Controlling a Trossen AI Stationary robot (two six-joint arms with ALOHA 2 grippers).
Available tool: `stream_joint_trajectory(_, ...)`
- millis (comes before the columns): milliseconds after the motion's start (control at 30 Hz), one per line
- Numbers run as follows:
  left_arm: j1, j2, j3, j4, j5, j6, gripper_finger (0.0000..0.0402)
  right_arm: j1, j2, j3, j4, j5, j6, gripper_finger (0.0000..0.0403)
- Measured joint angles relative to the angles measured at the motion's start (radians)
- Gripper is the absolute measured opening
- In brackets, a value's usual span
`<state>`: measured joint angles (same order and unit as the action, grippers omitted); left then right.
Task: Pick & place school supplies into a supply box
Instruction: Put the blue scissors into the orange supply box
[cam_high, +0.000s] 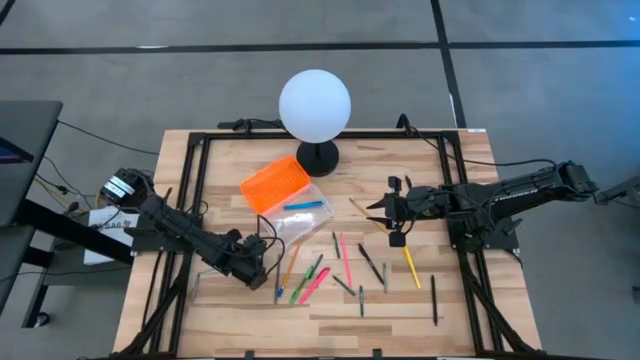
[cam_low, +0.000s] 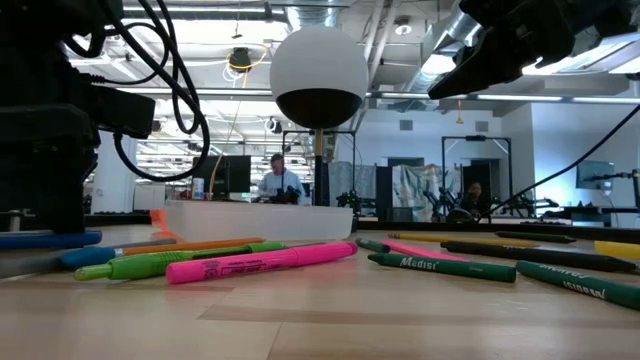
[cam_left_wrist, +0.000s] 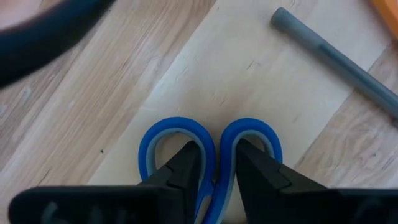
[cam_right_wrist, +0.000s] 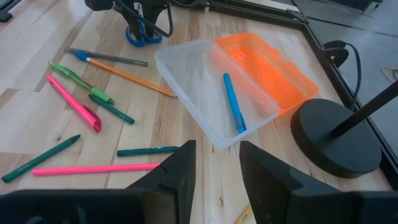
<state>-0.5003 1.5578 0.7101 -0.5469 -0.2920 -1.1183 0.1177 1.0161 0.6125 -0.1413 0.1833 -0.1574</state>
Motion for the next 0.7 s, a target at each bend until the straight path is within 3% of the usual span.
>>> stream_joint_trajectory(400, 0.000, -0.005, 0.006, -0.002, -0.018, 0.001, 0.0079, 0.000, 0.000, 0.000, 0.000, 0.000, 0.000, 0.0118)
stream_joint_trajectory(533, 0.004, -0.003, 0.055, -0.025, -0.088, 0.032, 0.0078, 0.000, 0.000, 0.000, 0.000, 0.000, 0.000, 0.0118)
stream_joint_trajectory(700, 0.006, -0.003, 0.120, -0.067, -0.101, 0.073, 0.0078, 0.000, 0.000, 0.000, -0.004, 0.000, 0.000, 0.0118)
